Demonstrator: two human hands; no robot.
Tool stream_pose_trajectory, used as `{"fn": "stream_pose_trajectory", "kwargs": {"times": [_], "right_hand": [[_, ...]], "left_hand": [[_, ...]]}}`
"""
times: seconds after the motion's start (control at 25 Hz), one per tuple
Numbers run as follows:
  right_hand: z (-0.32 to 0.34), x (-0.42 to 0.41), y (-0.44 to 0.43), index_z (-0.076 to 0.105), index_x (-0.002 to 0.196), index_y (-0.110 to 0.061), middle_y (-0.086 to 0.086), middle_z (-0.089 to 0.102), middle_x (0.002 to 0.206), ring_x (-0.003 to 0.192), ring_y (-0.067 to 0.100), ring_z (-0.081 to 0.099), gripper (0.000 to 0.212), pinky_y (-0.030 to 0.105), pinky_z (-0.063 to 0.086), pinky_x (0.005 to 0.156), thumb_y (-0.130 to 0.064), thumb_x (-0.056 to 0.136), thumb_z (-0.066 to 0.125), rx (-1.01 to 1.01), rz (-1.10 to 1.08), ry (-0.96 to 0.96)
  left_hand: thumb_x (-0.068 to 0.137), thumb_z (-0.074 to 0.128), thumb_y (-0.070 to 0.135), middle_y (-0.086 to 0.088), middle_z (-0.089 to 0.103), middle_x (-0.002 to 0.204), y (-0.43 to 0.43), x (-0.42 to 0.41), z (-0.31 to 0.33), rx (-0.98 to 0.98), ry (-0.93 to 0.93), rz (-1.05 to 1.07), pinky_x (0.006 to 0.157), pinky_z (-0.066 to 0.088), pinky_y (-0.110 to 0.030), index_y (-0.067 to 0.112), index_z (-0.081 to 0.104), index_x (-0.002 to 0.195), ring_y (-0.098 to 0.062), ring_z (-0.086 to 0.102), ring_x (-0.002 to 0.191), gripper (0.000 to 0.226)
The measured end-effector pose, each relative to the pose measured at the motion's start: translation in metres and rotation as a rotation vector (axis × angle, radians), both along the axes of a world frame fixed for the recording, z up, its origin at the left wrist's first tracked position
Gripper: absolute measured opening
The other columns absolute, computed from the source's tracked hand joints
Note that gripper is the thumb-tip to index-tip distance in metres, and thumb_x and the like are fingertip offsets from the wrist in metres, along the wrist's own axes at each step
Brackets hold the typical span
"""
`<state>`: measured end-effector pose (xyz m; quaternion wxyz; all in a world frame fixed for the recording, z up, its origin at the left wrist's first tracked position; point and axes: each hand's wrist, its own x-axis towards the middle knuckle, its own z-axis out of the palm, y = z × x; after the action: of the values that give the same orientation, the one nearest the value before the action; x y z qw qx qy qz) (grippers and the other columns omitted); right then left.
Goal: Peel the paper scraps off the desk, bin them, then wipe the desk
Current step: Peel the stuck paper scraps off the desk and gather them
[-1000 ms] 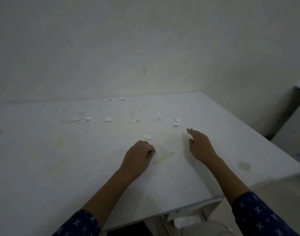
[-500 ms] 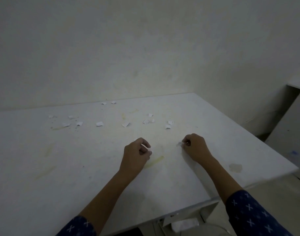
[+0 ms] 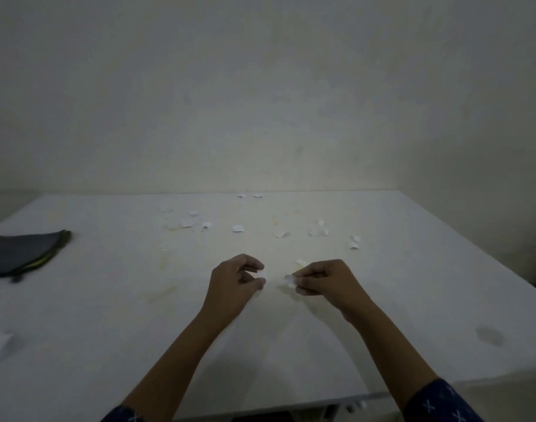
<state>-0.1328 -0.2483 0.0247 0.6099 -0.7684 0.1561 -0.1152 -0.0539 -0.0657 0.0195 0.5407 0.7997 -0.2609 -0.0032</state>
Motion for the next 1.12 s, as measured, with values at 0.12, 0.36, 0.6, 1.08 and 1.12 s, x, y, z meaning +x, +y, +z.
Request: {"fn": "stream_pose_trajectory", "kwargs": {"times": [0.12, 0.36, 0.6, 1.08, 1.12], "right_hand": [[-0.006, 0.028, 0.053, 0.074, 0.084, 0.003, 0.014, 0.067, 0.069, 0.058, 0.014, 0.061, 0.009, 0.017, 0.051, 0.059, -0.003, 0.078, 0.071, -0.072, 0.091, 0.016], [-0.006, 0.076, 0.173, 0.07, 0.077, 0.004, 0.016, 0.063, 0.06, 0.05, 0.016, 0.058, 0.004, 0.026, 0.053, 0.057, 0.005, 0.073, 0.071, 0.043, 0.159, -0.075], [-0.01, 0.105, 0.282, 0.072, 0.075, -0.001, 0.016, 0.066, 0.064, 0.057, 0.021, 0.064, 0.006, 0.025, 0.057, 0.062, 0.004, 0.074, 0.071, 0.068, 0.324, -0.066], [-0.023, 0.121, 0.377, 0.074, 0.079, -0.008, -0.005, 0.064, 0.066, 0.058, 0.004, 0.058, 0.005, 0.011, 0.049, 0.061, -0.01, 0.074, 0.073, -0.34, 0.467, -0.108], [-0.024, 0.122, 0.376, 0.074, 0.078, -0.009, -0.008, 0.063, 0.066, 0.058, 0.003, 0.057, 0.005, 0.012, 0.048, 0.061, -0.012, 0.075, 0.072, -0.357, 0.469, -0.119]], "left_hand": [[0.073, 0.073, 0.003, 0.008, 0.064, 0.05, 0.057, 0.013, 0.002, 0.037, -0.005, 0.089, 0.056, 0.044, -0.006, 0.016, 0.07, 0.076, -0.007, 0.065, 0.055, 0.014], [0.075, 0.068, -0.001, 0.012, 0.067, 0.055, 0.177, 0.035, 0.005, 0.042, -0.024, 0.259, 0.059, 0.049, -0.014, 0.02, 0.072, 0.073, -0.001, 0.064, 0.055, 0.021], [0.076, 0.069, 0.003, 0.001, 0.072, 0.069, 0.285, 0.034, 0.006, 0.095, -0.048, 0.403, 0.063, 0.05, -0.014, 0.017, 0.073, 0.08, -0.003, 0.066, 0.059, 0.014], [0.081, 0.066, 0.008, 0.002, 0.07, 0.089, 0.363, 0.046, -0.022, 0.26, -0.204, 0.523, 0.073, 0.048, -0.01, 0.017, 0.072, 0.092, -0.006, 0.061, 0.075, 0.015], [0.082, 0.066, 0.011, -0.002, 0.071, 0.093, 0.362, 0.048, -0.025, 0.295, -0.219, 0.528, 0.081, 0.05, -0.021, 0.016, 0.072, 0.094, -0.009, 0.062, 0.082, 0.015]]}}
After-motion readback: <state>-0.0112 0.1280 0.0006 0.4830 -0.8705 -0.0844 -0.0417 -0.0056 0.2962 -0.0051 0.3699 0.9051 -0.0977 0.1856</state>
